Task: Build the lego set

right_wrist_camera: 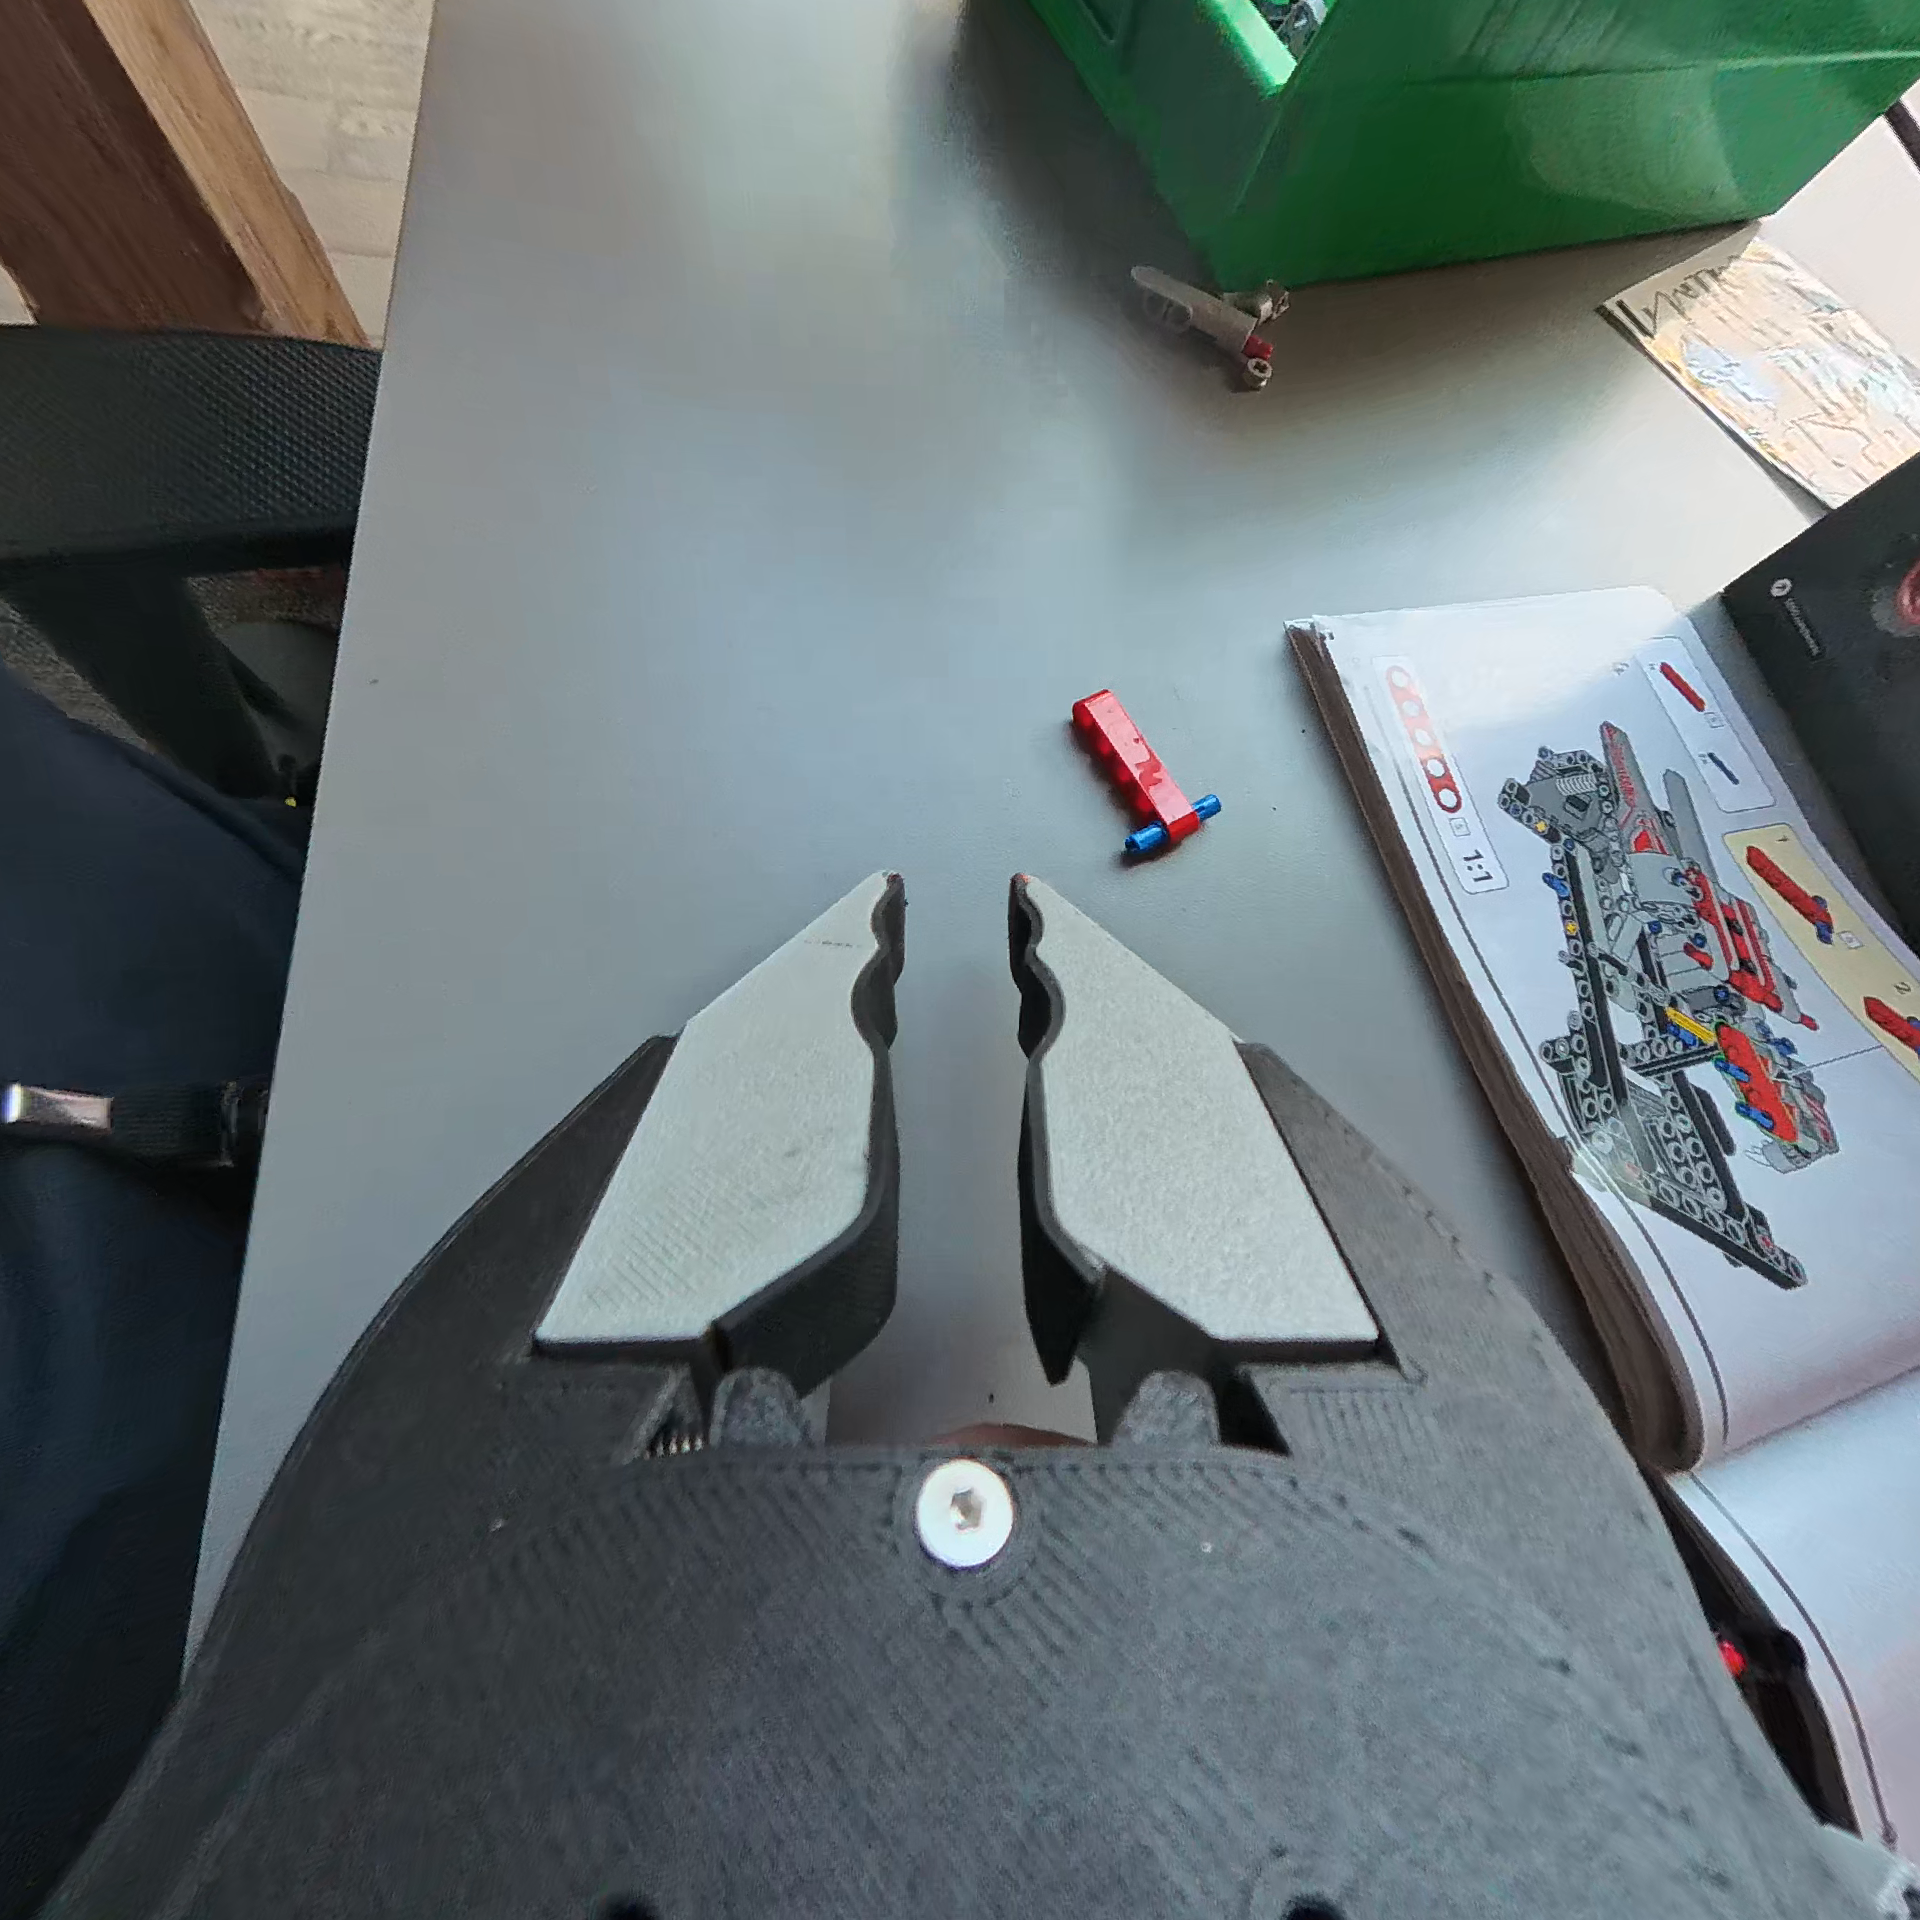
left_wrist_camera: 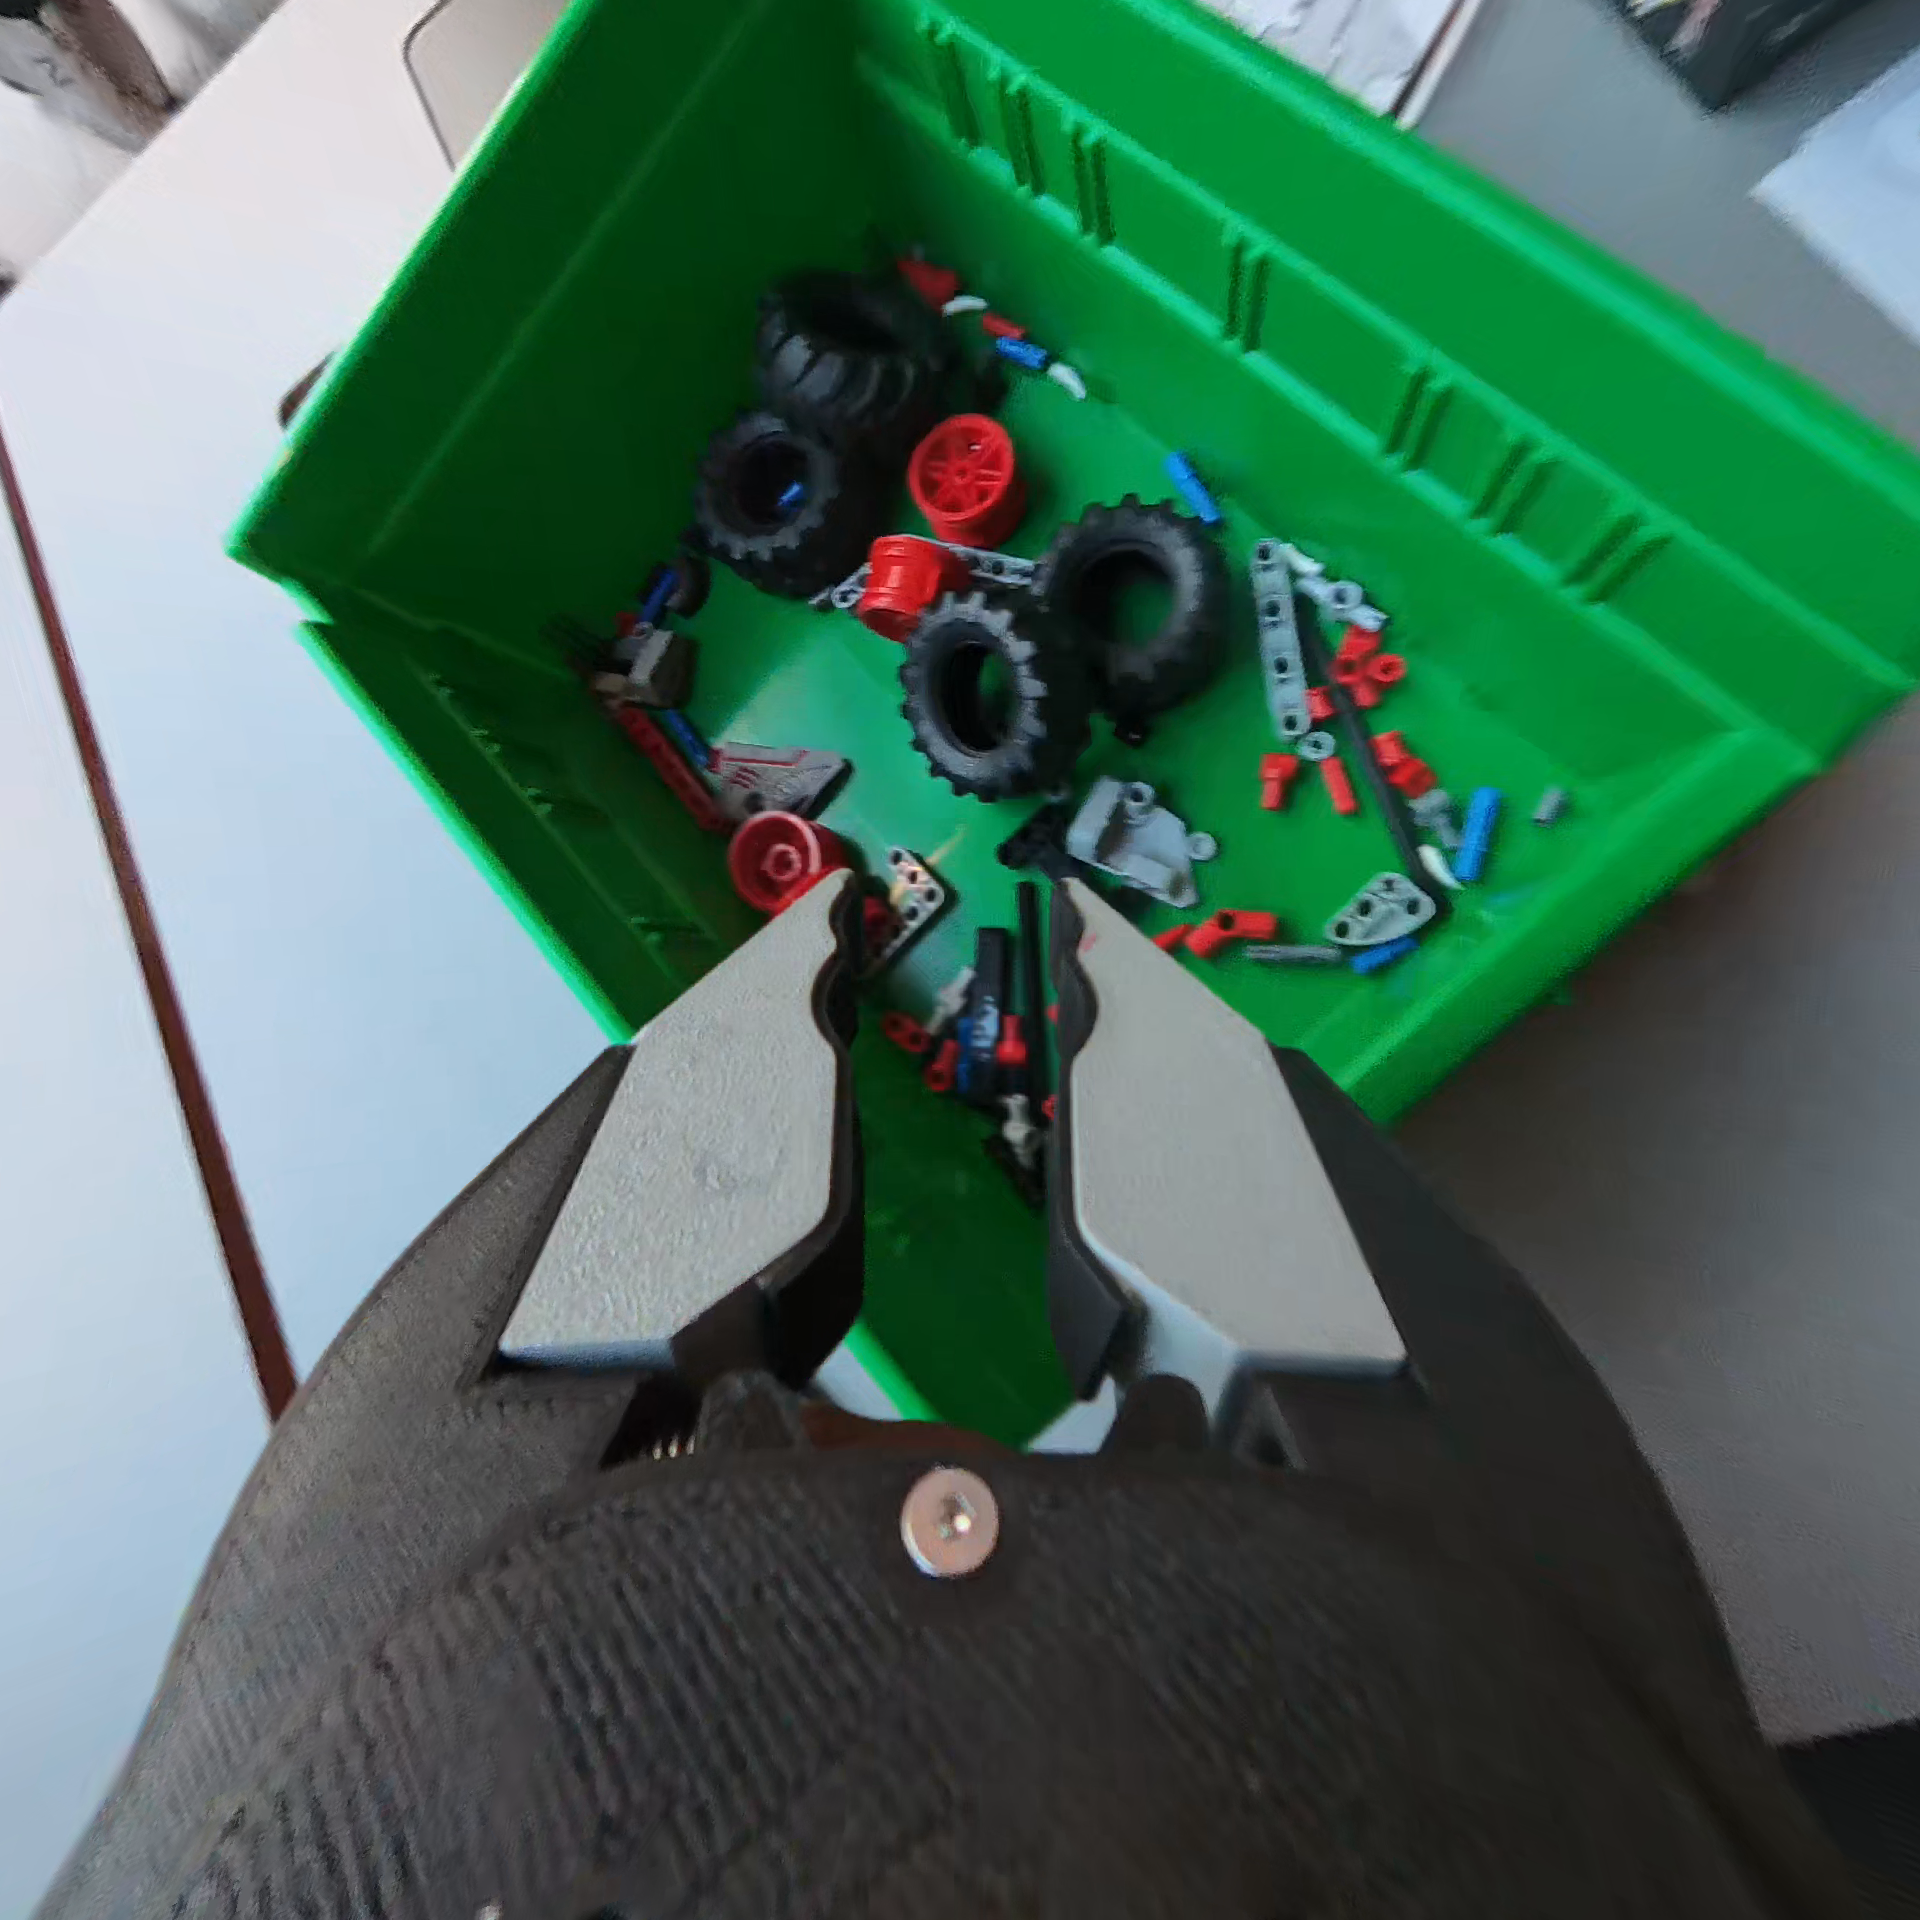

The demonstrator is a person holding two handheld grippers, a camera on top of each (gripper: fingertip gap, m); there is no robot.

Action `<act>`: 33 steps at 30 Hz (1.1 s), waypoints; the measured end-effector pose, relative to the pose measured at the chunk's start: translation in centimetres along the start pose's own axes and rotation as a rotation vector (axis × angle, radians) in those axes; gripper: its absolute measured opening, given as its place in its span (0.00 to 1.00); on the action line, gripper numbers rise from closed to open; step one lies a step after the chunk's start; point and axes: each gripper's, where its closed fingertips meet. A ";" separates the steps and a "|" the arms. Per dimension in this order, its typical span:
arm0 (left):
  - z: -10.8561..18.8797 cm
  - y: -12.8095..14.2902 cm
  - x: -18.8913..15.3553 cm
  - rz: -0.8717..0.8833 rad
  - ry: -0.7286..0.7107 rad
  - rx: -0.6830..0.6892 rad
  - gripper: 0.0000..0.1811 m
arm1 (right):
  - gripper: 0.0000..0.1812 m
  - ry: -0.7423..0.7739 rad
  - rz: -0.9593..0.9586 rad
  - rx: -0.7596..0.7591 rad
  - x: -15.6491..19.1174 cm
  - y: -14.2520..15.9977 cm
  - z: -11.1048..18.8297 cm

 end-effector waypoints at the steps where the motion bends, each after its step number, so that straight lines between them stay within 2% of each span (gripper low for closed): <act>1: -0.6 -0.3 0.7 -0.012 -0.011 0.021 0.18 | 0.09 -0.003 0.000 0.000 0.0 0.0 0.0; 6: -5.0 -2.8 6.0 -0.035 -0.134 0.079 0.16 | 0.09 -0.020 -0.010 -0.008 0.1 -0.1 0.0; 10: -10.9 -2.4 7.6 0.019 -0.040 0.305 0.14 | 0.10 -0.030 -0.012 -0.007 0.3 -0.2 -0.1; 12: -12.1 -3.5 3.8 0.063 0.241 0.340 0.14 | 0.10 -0.042 -0.012 -0.008 0.4 -0.2 -0.1; 13: -11.9 -4.3 2.4 0.061 0.326 0.335 0.12 | 0.10 -0.048 -0.013 -0.012 0.4 -0.2 -0.1; 16: -11.3 -6.8 -0.5 0.000 0.418 0.240 0.12 | 0.10 -0.058 -0.026 -0.023 0.4 -0.4 0.0; 18: -11.0 -7.1 -3.2 -0.033 0.516 0.224 0.14 | 0.09 -0.060 -0.035 -0.027 0.2 -0.5 -0.1; 22: -11.5 -6.6 -5.7 -0.192 0.553 0.211 0.14 | 0.10 -0.063 -0.043 -0.021 0.1 -0.4 -0.2; 24: -12.0 -6.1 -5.8 -0.266 0.517 0.228 0.16 | 0.09 -0.059 -0.042 -0.021 0.1 -0.4 -0.2; 27: -12.6 -5.9 -6.6 -0.256 0.516 0.242 0.17 | 0.09 -0.052 -0.034 -0.024 0.1 -0.5 -0.2; 33: -13.6 -5.7 -5.9 -0.263 0.365 0.271 0.16 | 0.09 -0.050 -0.021 -0.024 0.2 -0.5 -0.2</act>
Point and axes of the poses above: each gripper's, where its closed fingertips meet, z back along the fingers, y out of its underside, x = y × z across the jaws
